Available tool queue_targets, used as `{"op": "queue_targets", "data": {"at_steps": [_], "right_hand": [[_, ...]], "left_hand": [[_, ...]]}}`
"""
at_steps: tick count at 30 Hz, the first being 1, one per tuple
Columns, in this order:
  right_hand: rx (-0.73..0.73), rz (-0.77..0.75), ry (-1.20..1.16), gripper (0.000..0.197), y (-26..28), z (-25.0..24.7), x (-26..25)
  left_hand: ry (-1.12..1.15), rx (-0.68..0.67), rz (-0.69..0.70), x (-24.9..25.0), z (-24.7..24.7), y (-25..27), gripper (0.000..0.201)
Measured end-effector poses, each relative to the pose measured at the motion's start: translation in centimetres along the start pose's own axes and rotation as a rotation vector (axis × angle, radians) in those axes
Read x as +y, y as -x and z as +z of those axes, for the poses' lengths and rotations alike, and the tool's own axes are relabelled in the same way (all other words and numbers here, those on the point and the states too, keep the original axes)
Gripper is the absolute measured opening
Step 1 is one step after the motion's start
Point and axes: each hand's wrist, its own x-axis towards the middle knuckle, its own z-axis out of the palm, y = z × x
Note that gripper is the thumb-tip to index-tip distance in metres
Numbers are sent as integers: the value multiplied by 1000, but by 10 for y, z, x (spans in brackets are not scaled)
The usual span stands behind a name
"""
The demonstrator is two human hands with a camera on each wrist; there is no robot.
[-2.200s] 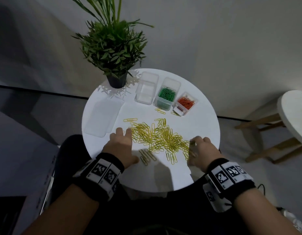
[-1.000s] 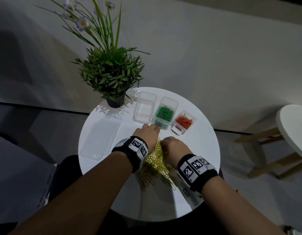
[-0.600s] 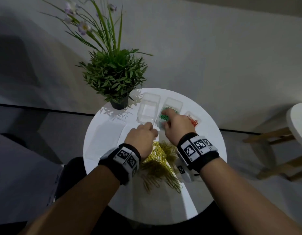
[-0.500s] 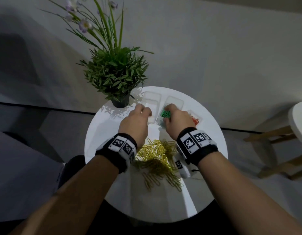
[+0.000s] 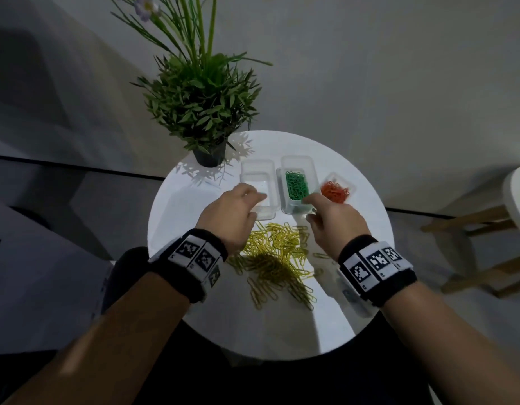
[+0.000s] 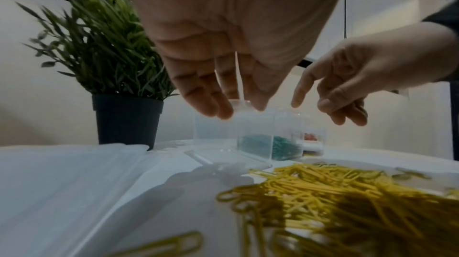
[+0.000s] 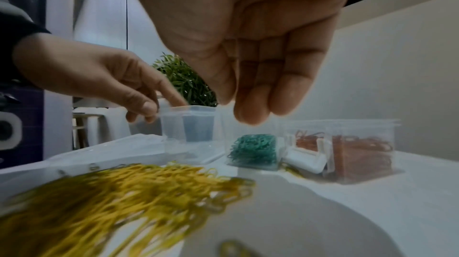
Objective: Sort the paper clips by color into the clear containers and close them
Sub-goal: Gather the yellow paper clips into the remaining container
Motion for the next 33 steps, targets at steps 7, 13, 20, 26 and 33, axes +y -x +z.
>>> {"op": "queue_targets", "data": {"at_steps": [7,13,20,26,33], "right_hand": [[-405,33,-145,94,23,27,21],[-457,-128,176,128,15,39,7],[-392,-47,-57,81,9,53,-17],[-326,-15,-57,37,10,60,-27],[-211,48,-181,22,13,54,-19]], "left_hand": [[-19,-246,-262,-2,17,54,92],[-305,-361,-223,18,41,48,147],[-88,-376,-303,31,45,19,96],[42,-343,-253,25,45,15,40],[29,-331,-191,16,50,11,25]]}}
